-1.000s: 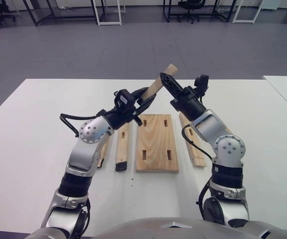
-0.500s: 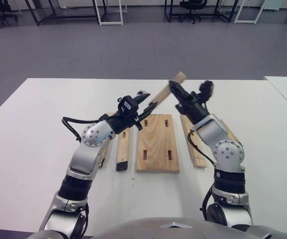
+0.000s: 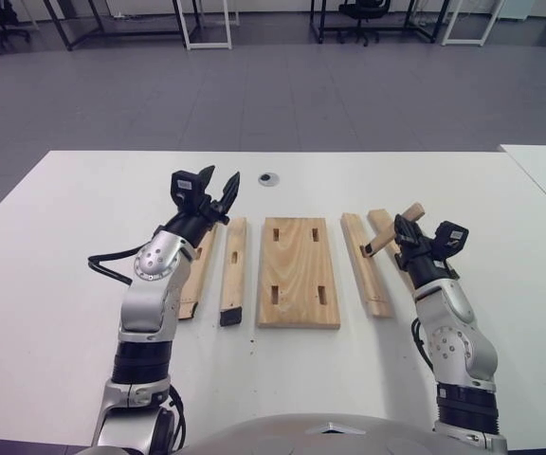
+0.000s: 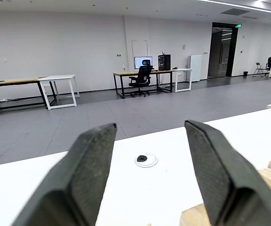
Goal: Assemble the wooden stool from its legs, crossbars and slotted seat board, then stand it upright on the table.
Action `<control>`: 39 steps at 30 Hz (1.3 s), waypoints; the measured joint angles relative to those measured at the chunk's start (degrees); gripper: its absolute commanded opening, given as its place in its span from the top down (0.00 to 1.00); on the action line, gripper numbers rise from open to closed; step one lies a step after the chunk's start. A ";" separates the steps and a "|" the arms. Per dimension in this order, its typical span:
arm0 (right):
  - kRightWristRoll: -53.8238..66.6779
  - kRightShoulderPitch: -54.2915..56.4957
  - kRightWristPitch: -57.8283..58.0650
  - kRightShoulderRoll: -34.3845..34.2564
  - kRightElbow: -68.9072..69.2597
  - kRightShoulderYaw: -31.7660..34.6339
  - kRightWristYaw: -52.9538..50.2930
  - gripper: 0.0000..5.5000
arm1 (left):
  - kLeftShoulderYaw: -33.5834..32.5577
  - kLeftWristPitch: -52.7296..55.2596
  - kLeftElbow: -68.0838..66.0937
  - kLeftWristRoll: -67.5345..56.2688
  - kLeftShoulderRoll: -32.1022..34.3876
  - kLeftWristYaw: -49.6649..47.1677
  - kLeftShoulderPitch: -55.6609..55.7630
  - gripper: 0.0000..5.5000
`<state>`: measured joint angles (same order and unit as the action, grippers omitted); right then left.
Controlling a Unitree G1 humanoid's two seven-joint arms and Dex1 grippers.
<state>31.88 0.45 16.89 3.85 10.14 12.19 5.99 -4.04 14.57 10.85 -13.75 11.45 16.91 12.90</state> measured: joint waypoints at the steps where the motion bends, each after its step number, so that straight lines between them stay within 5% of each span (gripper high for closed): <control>1: 0.01 0.45 -0.16 0.00 -0.59 0.12 0.62 0.93 | -0.16 0.03 -0.22 -0.08 -0.02 -0.02 0.00 0.52; 17: 1.88 1.18 -0.02 -1.16 -2.62 0.75 5.33 0.93 | -0.09 0.04 -0.44 -0.06 -0.19 0.05 -0.06 0.52; 39: -1.13 4.04 -2.93 8.75 -10.58 -0.18 19.53 0.93 | -0.02 0.10 -1.28 -0.09 -0.07 0.50 -0.07 0.52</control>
<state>30.76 4.49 13.96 12.60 -0.45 12.01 25.51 -4.06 14.67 9.56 -13.83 11.38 17.41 12.83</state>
